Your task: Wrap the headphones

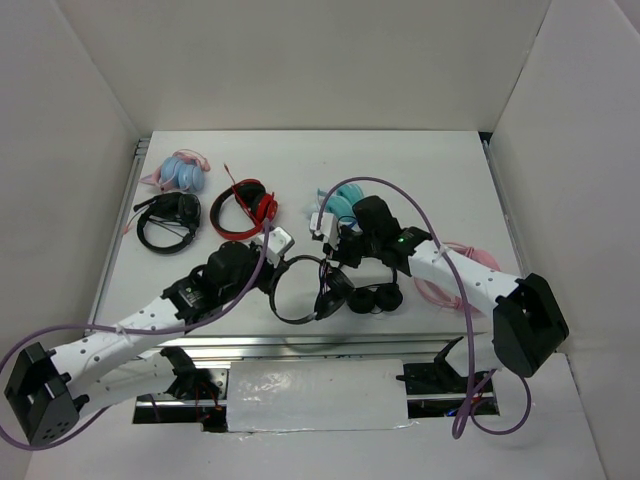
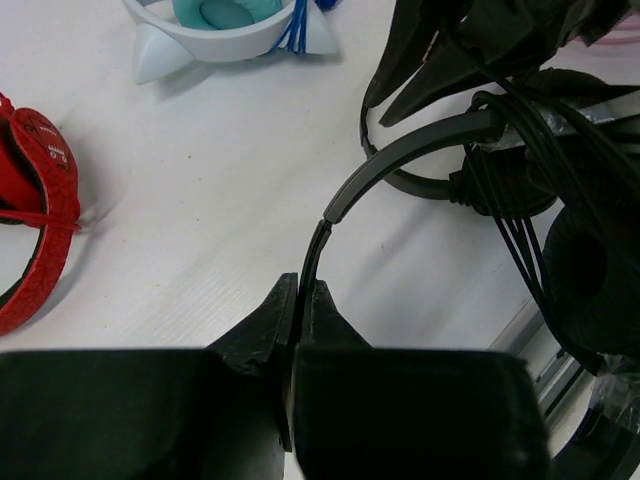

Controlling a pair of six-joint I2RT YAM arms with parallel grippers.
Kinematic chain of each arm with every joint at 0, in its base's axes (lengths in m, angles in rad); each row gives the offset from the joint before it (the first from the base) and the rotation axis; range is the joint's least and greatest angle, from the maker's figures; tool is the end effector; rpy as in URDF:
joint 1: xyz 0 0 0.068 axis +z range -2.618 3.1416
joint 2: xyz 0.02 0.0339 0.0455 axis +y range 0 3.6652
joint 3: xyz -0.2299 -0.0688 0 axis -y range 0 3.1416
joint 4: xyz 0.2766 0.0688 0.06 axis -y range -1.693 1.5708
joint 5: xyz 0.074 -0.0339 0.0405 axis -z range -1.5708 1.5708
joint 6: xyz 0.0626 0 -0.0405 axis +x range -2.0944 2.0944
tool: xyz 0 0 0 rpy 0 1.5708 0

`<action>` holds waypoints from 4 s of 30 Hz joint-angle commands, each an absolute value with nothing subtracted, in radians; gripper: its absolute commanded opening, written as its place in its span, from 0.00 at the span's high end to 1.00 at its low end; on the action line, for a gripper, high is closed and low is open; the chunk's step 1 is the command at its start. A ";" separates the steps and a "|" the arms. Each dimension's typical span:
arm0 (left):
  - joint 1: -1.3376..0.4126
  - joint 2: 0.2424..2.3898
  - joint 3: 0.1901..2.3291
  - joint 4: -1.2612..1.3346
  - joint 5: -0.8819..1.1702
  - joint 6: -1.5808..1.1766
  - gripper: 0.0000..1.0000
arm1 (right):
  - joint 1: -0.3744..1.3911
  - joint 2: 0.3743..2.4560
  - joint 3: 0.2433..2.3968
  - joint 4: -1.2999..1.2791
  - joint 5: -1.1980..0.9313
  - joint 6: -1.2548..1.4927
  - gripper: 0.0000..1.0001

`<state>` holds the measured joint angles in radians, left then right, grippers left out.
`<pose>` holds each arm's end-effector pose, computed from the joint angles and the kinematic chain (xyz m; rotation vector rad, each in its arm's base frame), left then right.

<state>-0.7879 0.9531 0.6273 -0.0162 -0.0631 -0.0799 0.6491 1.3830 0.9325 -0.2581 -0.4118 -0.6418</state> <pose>0.2121 -0.2075 0.2235 0.6342 1.8410 -0.5216 0.2652 0.2327 0.1874 -1.5201 1.6607 0.4718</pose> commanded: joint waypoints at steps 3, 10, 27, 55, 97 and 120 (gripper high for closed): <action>-0.782 0.894 0.638 0.071 0.011 -0.095 1.00 | 0.624 1.379 0.936 -0.166 -0.478 -0.606 0.76; -0.726 0.917 0.669 0.075 0.049 -0.138 1.00 | 0.603 1.373 0.936 -0.143 -0.604 -0.581 0.66; -0.644 0.937 0.689 0.064 0.064 -0.221 1.00 | 0.512 1.350 0.931 0.061 -0.574 -0.395 0.59; -0.640 1.042 0.831 -0.225 -0.218 -0.393 1.00 | 0.699 0.911 0.914 -0.225 -0.448 -0.656 0.02; -0.664 0.993 0.904 -0.367 -0.279 -0.434 1.00 | 1.069 1.451 1.382 -0.814 -0.116 -0.962 1.00; -0.672 0.999 0.813 -0.250 -0.147 -0.407 1.00 | 0.730 1.166 1.154 -0.110 -0.564 -0.544 1.00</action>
